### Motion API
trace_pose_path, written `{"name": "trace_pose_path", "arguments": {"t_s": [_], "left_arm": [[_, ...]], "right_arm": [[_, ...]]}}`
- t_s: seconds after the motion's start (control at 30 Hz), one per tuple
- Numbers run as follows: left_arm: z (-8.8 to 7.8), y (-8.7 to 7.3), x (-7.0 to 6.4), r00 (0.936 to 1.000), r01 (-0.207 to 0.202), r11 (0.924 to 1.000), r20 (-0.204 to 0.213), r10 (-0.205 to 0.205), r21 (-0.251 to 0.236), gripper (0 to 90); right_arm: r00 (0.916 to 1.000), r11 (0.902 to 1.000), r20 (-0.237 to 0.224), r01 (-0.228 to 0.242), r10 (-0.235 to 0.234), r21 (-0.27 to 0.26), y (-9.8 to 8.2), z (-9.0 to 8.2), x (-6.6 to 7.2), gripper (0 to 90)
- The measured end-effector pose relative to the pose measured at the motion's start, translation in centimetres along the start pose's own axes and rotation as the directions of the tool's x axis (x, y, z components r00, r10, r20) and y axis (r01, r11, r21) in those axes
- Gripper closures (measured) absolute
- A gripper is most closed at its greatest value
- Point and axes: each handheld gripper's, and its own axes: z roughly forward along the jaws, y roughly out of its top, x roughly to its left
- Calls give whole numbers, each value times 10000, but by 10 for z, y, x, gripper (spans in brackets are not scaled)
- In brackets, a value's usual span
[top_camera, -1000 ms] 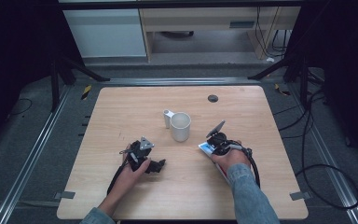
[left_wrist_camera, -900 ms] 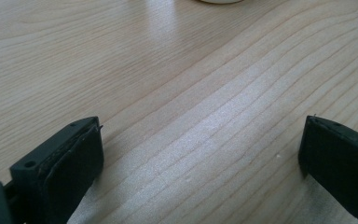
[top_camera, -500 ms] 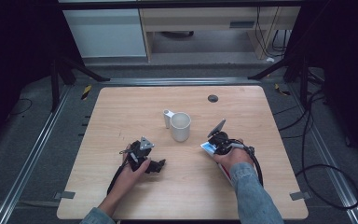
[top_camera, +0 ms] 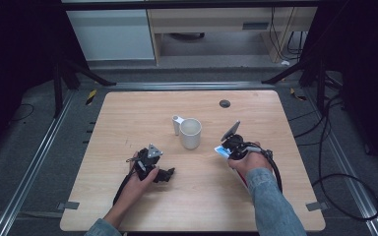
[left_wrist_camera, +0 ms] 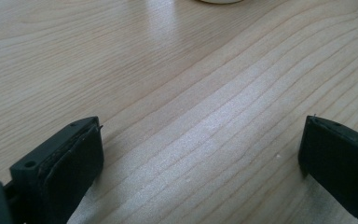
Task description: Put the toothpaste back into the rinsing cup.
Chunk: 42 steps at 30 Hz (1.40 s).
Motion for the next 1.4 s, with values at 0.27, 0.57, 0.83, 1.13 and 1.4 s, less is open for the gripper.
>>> {"name": "trace_pose_path", "arguments": {"t_s": [0.27,0.57,0.83,1.13,1.4], "left_arm": [[0,0,0,10000,0,10000,-3,0,0,0],[0,0,0,10000,-4,10000,-2,4,22,0],[0,0,0,10000,-2,10000,5,2,18,0],[0,0,0,10000,4,10000,1,-4,18,0],[0,0,0,10000,4,10000,12,-4,27,0]], "right_arm": [[9999,9995,153,-42,47,-328,-1,-20,-5,734],[9994,9960,332,-103,133,-882,1,-42,-12,734],[9994,9886,289,-137,182,-1503,2,-47,-16,733],[9998,9761,142,-135,170,-2170,7,-60,-13,734],[9997,9468,88,-205,247,-3211,10,-68,-13,733]]}}
